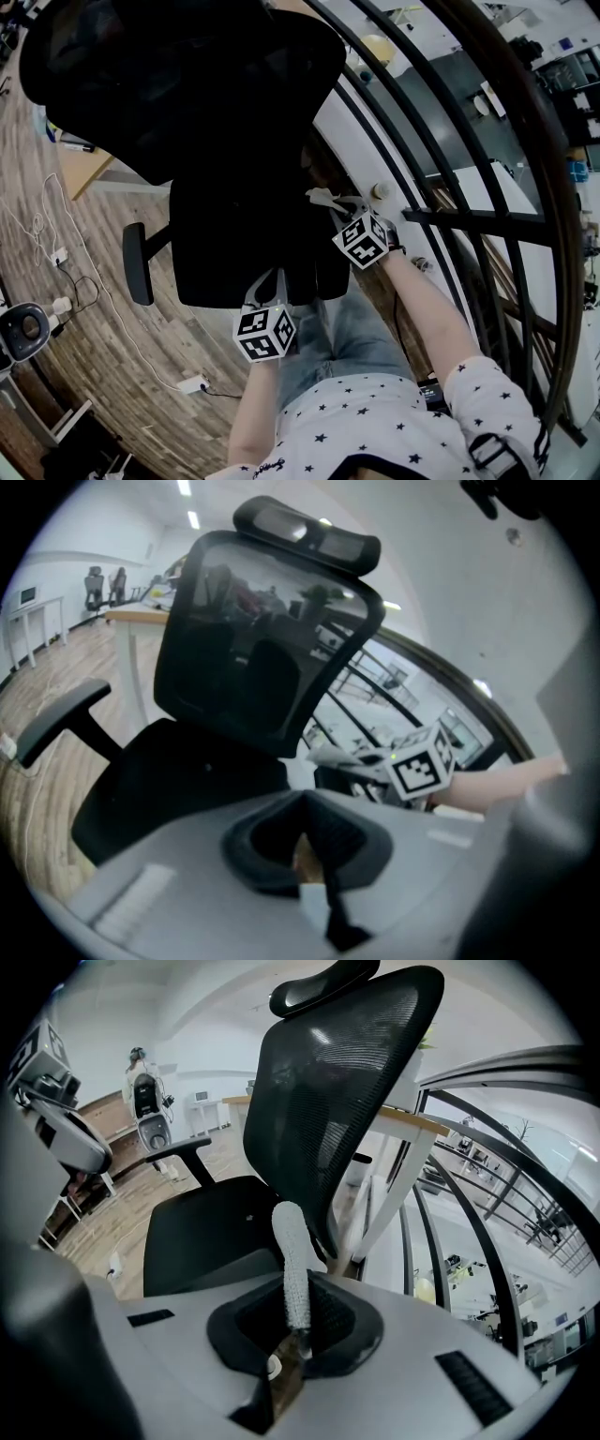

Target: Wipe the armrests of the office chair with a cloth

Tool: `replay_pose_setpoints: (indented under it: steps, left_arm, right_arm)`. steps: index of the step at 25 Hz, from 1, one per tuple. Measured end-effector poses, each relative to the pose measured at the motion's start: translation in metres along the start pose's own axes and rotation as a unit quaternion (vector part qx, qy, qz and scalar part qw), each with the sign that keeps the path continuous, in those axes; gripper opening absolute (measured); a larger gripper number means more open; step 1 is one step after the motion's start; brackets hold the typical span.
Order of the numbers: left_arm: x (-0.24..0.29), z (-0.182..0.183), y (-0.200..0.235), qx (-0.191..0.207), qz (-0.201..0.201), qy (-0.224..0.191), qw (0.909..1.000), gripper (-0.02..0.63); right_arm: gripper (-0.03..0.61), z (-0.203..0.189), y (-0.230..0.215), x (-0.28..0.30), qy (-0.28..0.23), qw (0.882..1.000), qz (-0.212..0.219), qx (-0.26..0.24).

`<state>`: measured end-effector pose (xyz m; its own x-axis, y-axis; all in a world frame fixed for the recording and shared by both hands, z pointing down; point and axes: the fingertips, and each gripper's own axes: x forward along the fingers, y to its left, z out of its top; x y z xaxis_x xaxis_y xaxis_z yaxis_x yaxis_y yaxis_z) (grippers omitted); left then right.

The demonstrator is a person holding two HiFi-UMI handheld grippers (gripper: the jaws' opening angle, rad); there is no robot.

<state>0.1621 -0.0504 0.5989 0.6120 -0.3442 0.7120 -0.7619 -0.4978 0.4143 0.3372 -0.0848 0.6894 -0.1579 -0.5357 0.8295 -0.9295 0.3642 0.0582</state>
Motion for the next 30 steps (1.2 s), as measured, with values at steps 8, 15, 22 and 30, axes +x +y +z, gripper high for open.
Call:
replay_pose_setpoints:
  steps: [8, 15, 22, 30]
  left_arm:
    - [-0.008, -0.001, 0.005, -0.001, -0.001, -0.004, 1.0000, 0.008]
    - [-0.018, -0.008, 0.011, -0.001, -0.003, -0.005, 1.0000, 0.008]
    - [-0.023, -0.012, 0.012, 0.000, -0.006, -0.007, 1.0000, 0.008]
    - [-0.035, -0.021, 0.016, 0.001, -0.006, -0.009, 0.9999, 0.008]
  right_arm:
    - [0.025, -0.002, 0.013, -0.004, 0.006, 1.000, 0.006, -0.005]
    - [0.025, -0.003, 0.029, -0.007, 0.008, 1.000, 0.005, -0.009]
    - [0.025, -0.007, 0.037, -0.009, 0.009, 1.000, 0.003, -0.007]
    - [0.025, -0.012, 0.052, -0.013, 0.012, 1.000, 0.003, -0.002]
